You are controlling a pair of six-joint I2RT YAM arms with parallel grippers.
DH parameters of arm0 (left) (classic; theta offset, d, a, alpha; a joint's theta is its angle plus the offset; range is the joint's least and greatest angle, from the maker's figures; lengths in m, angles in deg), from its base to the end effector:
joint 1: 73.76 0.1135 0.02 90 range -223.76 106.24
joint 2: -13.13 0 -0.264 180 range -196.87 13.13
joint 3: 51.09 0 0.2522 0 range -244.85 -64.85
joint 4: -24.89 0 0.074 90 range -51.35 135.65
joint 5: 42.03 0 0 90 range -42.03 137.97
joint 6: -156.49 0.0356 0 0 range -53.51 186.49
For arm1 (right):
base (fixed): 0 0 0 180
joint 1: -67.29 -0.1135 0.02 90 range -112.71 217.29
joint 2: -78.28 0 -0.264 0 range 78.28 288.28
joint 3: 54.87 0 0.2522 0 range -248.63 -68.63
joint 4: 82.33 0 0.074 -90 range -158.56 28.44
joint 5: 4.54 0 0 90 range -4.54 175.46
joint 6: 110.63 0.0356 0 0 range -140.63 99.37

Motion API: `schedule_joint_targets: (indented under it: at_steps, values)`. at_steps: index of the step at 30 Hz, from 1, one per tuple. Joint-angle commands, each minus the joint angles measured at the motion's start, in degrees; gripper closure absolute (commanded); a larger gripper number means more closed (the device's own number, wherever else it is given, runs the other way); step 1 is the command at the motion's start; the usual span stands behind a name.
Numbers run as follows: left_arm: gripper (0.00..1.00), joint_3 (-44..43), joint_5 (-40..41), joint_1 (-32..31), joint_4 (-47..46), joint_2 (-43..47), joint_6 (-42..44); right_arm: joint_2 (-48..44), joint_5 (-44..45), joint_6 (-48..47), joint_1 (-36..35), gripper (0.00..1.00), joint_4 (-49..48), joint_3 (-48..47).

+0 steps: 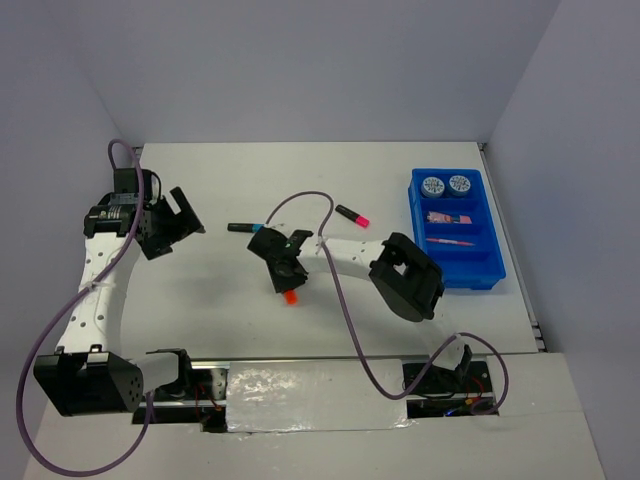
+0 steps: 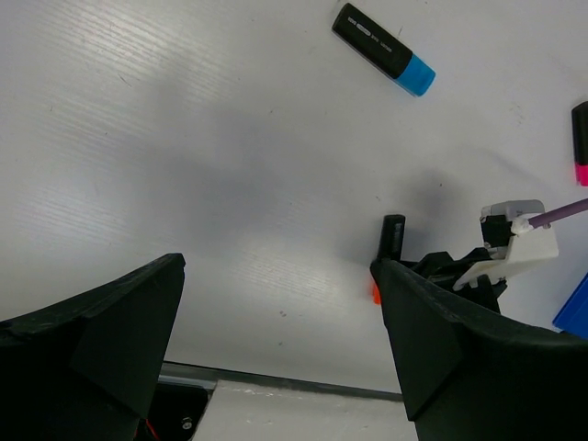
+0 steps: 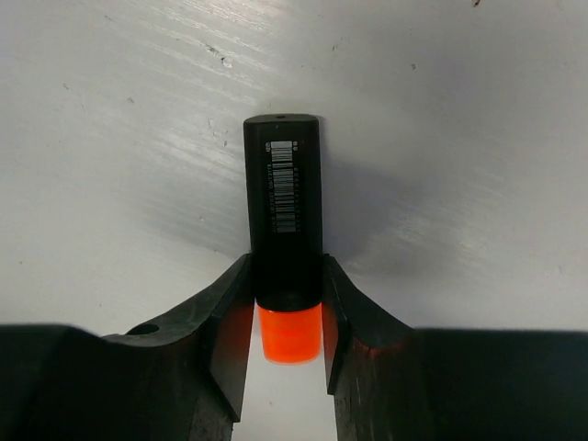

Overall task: Sort the stationery into containers
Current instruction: Pick up the pen from the center of the board, then place the pen in the storage box.

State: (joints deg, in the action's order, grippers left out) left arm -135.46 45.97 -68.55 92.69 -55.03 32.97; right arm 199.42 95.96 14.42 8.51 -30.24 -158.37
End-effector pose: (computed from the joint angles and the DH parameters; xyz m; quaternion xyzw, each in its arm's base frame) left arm 0.2312 0.0198 0.3431 -0.3077 0.8927 -0.0964 0.3149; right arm 0.2308 0.3683 0.1608 -0.1858 0.9626 0.0664 0.1855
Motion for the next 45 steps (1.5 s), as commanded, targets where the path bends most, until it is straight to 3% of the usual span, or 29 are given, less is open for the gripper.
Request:
schedule_joint_targets:
  at_steps: [1, 5, 6, 9, 11, 14, 19, 23, 27, 33, 37, 38, 39, 42, 45]
  values:
    - [0.01, -0.85, -1.86, 0.41, -1.57, -0.04, 1.87, -1.42, -7.77, 1.87, -0.02, 1.00, -2.28, 3.86]
    - [0.01, -0.76, -4.41, 0.50, -2.71, -0.22, 2.58, -15.46, -9.45, 5.55, 8.23, 1.00, -10.00, 11.75]
    - [0.01, -0.67, -5.98, 0.41, -2.89, -0.22, 2.58, -23.07, -9.19, 8.86, 10.60, 1.00, -11.24, 16.39]
    - [0.01, -0.41, -8.89, 0.41, -4.64, -0.04, 2.93, -34.27, -2.27, 16.15, 20.35, 1.00, -11.00, 23.78]
    - [0.01, -0.58, -9.16, 0.15, -5.44, -0.04, 2.93, -43.42, 8.62, 19.95, 26.68, 1.00, -7.67, 25.74]
    - [0.01, -1.46, -9.16, -0.55, -5.53, -0.74, 3.19, -51.60, 16.28, 26.63, 36.67, 1.00, -0.73, 28.56]
    - [0.01, -0.85, -9.86, -1.87, -6.84, -1.97, 2.76, -56.45, 21.75, 38.66, 54.26, 1.00, 10.52, 32.85]
    - [0.01, -0.23, -10.13, -2.93, -7.90, -2.50, 2.23, -57.16, 18.95, 42.38, 62.00, 1.00, 10.11, 36.90]
    - [0.01, -0.06, -10.30, -3.54, -8.34, -3.38, 2.32, -56.20, 13.68, 41.60, 65.99, 1.00, 3.00, 41.39]
    - [0.01, -0.41, -10.30, -3.89, -8.34, -4.44, 3.11, -52.76, 14.55, 43.27, 66.43, 0.96, 1.60, 42.71]
    - [0.01, -0.23, -10.74, -4.16, -8.51, -4.96, 3.55, -52.15, 13.06, 42.21, 66.69, 0.81, -1.14, 43.24]
    - [0.01, -0.32, -10.92, -4.25, -8.51, -5.31, 3.72, -51.63, 12.70, 42.12, 66.69, 0.75, -1.06, 42.89]
    - [0.01, -0.32, -10.92, -4.51, -8.69, -5.40, 3.72, -51.27, 12.53, 42.29, 66.69, 0.60, -0.19, 42.37]
    - [0.01, -0.76, -10.57, -4.77, -8.78, -6.02, 3.99, -51.62, 12.00, 41.86, 66.78, 0.34, -0.09, 41.92]
    - [0.01, -1.63, -9.43, -4.77, -8.08, -6.90, 3.72, -52.94, 11.73, 40.63, 66.78, 0.24, -0.09, 41.13]
